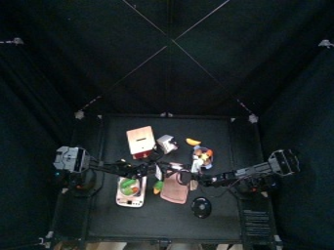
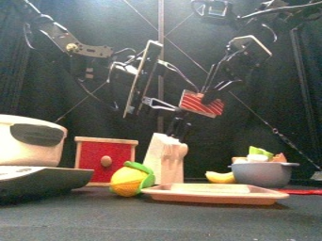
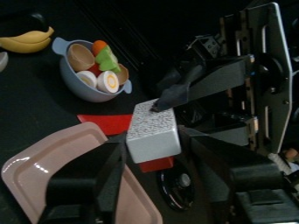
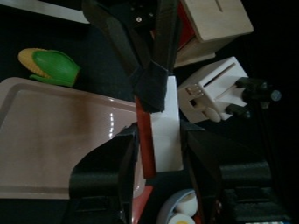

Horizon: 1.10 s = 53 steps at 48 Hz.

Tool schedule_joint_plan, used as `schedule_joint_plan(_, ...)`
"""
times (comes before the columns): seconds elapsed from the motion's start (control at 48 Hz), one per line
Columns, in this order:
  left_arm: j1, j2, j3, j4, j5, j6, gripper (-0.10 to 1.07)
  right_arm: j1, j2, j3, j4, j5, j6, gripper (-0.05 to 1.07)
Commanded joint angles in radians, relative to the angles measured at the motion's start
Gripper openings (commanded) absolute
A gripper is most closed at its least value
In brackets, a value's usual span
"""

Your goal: Hand over salmon sushi

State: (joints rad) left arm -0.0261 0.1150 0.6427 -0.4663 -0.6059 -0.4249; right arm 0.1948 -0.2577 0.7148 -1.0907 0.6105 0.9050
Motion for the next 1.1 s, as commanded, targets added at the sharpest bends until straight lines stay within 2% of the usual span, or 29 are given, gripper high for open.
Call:
schedule_joint_plan(0.0,0.002,-0.012,-0.023,-0.002,-0.009,0.003,0.70,0.002,-0.012,-0.011,-0.002,-0.003,0.002,0.54)
schedule_joint_plan(0.25,0.002,-0.015,-0.021,-0.002,-0.009,0.003,0.66,0.000,-0.009,-0.014,0.037,-0.028,0.011,0.60)
schedule_joint_plan(0.333,0.002,-0.017,-0.017,-0.003,-0.009,0.003,0.66,-0.005,-0.009,-0.014,0.061,-0.035,0.012,0.69)
schedule_joint_plan(0.458,0.002,-0.020,-0.015,0.000,-0.009,0.005,0.66,-0.006,-0.009,-0.011,0.091,-0.037,0.011,0.91)
schedule_joint_plan(0.562,0.002,-0.023,-0.009,0.000,-0.009,0.005,0.66,-0.005,-0.017,-0.008,0.100,-0.032,0.011,1.04)
schedule_joint_plan(0.771,0.006,-0.043,0.015,-0.002,-0.009,0.005,0.65,0.002,-0.067,0.025,0.112,-0.008,0.014,1.04)
schedule_joint_plan(0.896,0.009,-0.058,0.038,0.000,-0.014,0.005,0.66,-0.006,-0.123,0.046,0.164,-0.003,0.043,1.04)
schedule_joint_plan(1.0,0.009,-0.067,0.052,0.002,-0.029,0.006,0.65,-0.028,-0.172,0.069,0.179,-0.029,0.117,1.04)
schedule_joint_plan(1.083,0.009,-0.077,0.063,0.008,-0.057,0.009,0.65,-0.051,-0.202,0.101,0.189,-0.103,0.181,1.04)
